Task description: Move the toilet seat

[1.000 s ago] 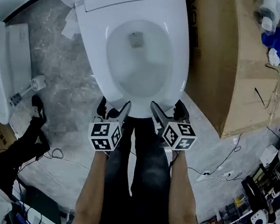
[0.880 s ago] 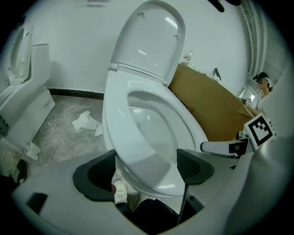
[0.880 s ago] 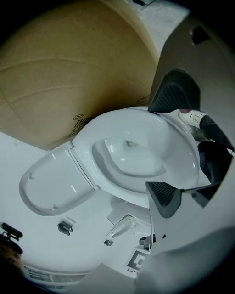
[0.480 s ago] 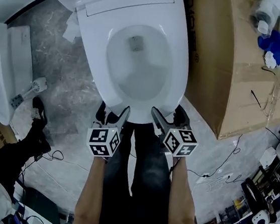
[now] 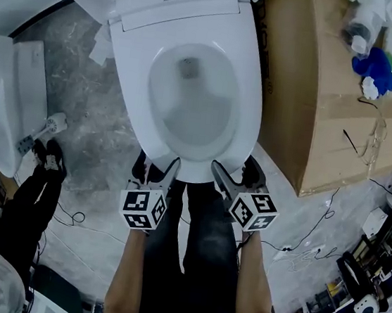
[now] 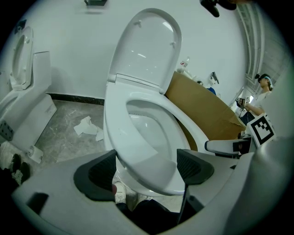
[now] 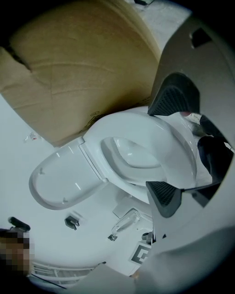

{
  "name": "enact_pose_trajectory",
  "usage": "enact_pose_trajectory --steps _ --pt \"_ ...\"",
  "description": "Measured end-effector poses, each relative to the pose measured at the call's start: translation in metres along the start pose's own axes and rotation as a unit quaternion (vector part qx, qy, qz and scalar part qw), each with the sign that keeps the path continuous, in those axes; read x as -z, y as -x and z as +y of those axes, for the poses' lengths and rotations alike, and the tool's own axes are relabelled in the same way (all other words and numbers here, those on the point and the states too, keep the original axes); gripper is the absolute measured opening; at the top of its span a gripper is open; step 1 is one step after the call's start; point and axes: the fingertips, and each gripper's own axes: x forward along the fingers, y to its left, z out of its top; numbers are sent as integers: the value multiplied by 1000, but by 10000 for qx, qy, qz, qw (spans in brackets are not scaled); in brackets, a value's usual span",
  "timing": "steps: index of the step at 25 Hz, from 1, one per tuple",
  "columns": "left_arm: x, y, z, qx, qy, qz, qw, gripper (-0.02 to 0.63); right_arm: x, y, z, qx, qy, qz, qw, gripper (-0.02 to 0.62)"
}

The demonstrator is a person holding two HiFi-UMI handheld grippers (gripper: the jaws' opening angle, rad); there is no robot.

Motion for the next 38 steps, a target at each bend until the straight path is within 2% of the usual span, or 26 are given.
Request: enact_pose_trajectory --steps 24,32,38 --pt "-56 50 -22 117 223 -669 9974 417 -58 52 42 -303 -95 -709 9970 442" --pt "-73 63 -26 165 403 -1036 9937 417 -76 64 52 -382 -265 -907 9948 442" --pt "-89 75 -28 40 344 -1315 9907 417 -90 72 61 -476 -280 -1053 9929 442"
